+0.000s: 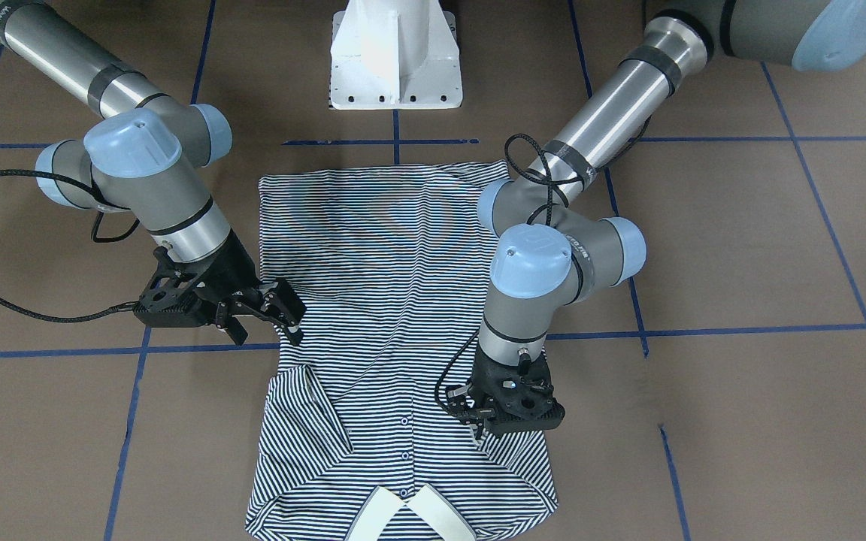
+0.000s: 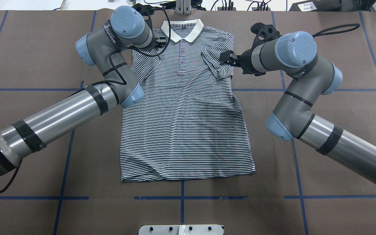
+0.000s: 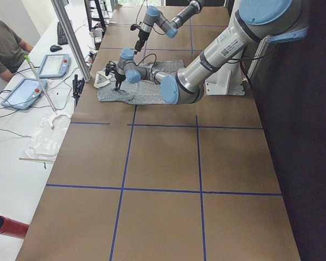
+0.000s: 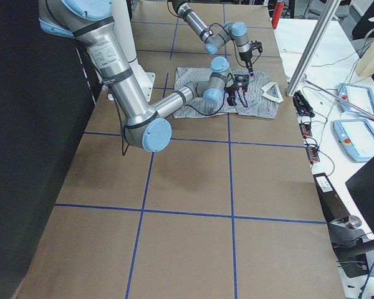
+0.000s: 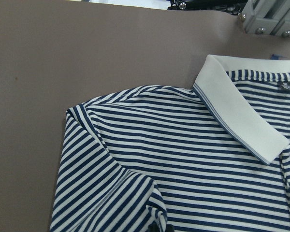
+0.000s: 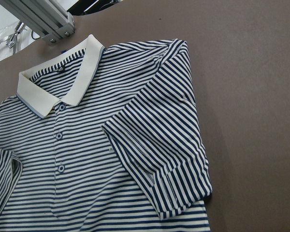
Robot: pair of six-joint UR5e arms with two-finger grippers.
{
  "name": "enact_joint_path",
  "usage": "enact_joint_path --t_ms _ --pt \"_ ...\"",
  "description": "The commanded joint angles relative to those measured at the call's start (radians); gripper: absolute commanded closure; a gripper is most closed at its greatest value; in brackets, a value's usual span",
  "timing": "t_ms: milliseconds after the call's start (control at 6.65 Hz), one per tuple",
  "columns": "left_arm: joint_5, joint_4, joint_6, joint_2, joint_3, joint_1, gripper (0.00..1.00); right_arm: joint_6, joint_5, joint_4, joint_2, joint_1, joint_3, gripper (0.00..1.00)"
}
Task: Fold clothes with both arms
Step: 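Move the right gripper to the hem corner nearest it while the left gripper withdraws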
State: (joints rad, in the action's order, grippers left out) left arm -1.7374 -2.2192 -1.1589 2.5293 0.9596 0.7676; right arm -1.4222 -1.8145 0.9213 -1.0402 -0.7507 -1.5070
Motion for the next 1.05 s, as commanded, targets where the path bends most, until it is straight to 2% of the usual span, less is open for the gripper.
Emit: enact_joint_path --t_ms 0,150,301,451,601,751,902 --pt "-0.098 0.003 -0.050 -0.253 0.385 -0.008 0.20 -0.140 0.001 0.057 -0.126 0.066 -0.182 0.00" --pt "-0.112 0.003 -0.050 -0.393 0.566 -0.013 0.20 -0.247 0.042 0.171 -0.200 0.153 -0.317 0.00" --pt "-0.155 0.004 -0.048 -0.470 0.655 -0.019 0.20 -0.356 0.192 0.242 -0.295 0.310 -0.444 0.00" --pt "-0.193 0.001 -0.050 -0.490 0.666 -0.021 0.20 -0.476 0.257 0.292 -0.370 0.423 -0.525 0.00" --pt "-0.192 0.001 -0.051 -0.491 0.666 -0.022 0.17 -0.544 0.343 0.301 -0.418 0.509 -0.539 0.01" --pt "-0.191 0.001 -0.050 -0.492 0.665 -0.022 0.17 -0.638 0.350 0.323 -0.429 0.531 -0.539 0.05" --pt "-0.189 0.001 -0.050 -0.500 0.665 -0.024 0.17 -0.644 0.363 0.365 -0.423 0.543 -0.530 0.08"
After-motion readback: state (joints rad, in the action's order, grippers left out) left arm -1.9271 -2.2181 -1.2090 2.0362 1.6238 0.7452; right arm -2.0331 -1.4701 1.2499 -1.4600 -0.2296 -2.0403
